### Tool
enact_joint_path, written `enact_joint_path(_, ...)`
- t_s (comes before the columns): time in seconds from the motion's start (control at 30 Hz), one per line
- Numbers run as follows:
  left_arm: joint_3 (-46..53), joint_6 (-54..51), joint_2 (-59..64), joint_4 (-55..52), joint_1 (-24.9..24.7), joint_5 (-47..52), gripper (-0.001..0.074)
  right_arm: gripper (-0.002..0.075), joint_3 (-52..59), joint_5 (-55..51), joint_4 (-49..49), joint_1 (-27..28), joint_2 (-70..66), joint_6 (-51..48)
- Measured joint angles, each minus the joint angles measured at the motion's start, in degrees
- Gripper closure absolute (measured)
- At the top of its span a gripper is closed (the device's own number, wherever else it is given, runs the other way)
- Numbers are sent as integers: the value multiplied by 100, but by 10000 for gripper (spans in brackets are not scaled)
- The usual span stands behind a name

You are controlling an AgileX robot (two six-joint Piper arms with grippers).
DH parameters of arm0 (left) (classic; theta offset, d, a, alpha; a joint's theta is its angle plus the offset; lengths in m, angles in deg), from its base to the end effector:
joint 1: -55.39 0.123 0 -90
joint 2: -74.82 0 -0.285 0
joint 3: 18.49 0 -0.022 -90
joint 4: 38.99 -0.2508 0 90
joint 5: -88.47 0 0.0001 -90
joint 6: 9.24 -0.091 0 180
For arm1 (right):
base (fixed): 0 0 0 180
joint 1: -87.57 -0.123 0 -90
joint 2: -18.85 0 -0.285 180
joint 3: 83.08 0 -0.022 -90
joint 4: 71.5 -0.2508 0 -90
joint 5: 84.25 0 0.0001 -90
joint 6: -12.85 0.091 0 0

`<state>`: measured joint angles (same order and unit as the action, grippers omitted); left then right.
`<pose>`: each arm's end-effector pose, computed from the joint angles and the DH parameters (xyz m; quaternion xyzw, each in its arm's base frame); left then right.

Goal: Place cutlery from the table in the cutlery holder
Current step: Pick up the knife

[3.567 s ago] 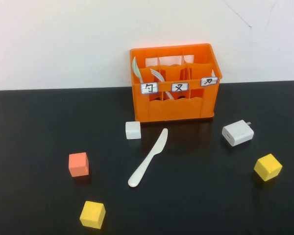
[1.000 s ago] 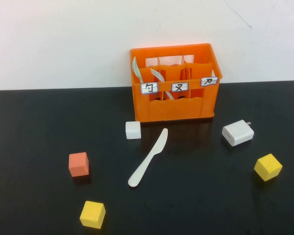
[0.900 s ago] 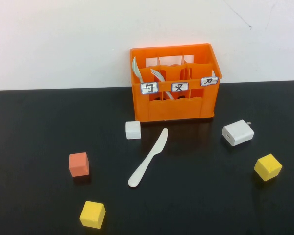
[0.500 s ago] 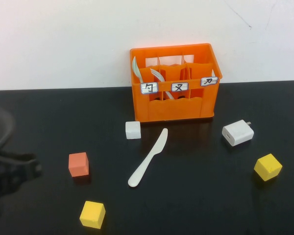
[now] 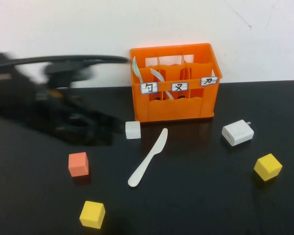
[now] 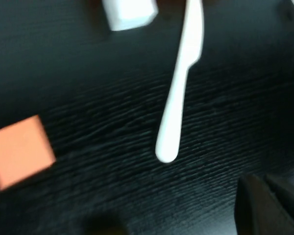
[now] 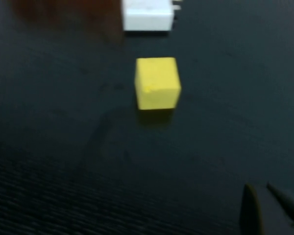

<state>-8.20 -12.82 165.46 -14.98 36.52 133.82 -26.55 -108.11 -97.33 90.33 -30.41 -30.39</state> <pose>0.2802 -0.1236 0.3118 0.0871 0.9371 -0.2201 0.2567 0.1329 0.0097 0.2373 -0.1677 0.8783 -0.0067 0.4476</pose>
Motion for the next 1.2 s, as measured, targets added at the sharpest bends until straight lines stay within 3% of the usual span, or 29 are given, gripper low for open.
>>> enact_joint_path(0.2, -1096, 1170, 1260, -1759, -1104, 361, 736, 728, 0, 0, -385, 0, -139, -418)
enact_joint_path(0.3, -1580, 1341, 1799, -2010, -1390, 516, 736, 728, 0, 0, -442, 0, -139, -523)
enact_joint_path(0.43, -2013, 1402, 2337, -2095, -1478, 589, 731, 728, 0, 0, -456, 0, -139, -560)
enact_joint_path(0.53, -2223, 1402, 2629, -2230, -1478, 612, 673, 728, 0, 0, -456, 0, -139, -573)
enact_joint_path(0.73, -2295, 1434, 3017, -2329, -1478, 681, 410, 728, 0, 0, -456, 0, -139, -582)
enact_joint_path(0.8, -2298, 1445, 3145, -2401, -1478, 679, 365, 728, 0, 0, -456, 0, -139, -582)
enact_joint_path(1.2, -2327, 1445, 3552, -2703, -1478, 566, 345, 728, 0, 0, -456, 0, -139, -582)
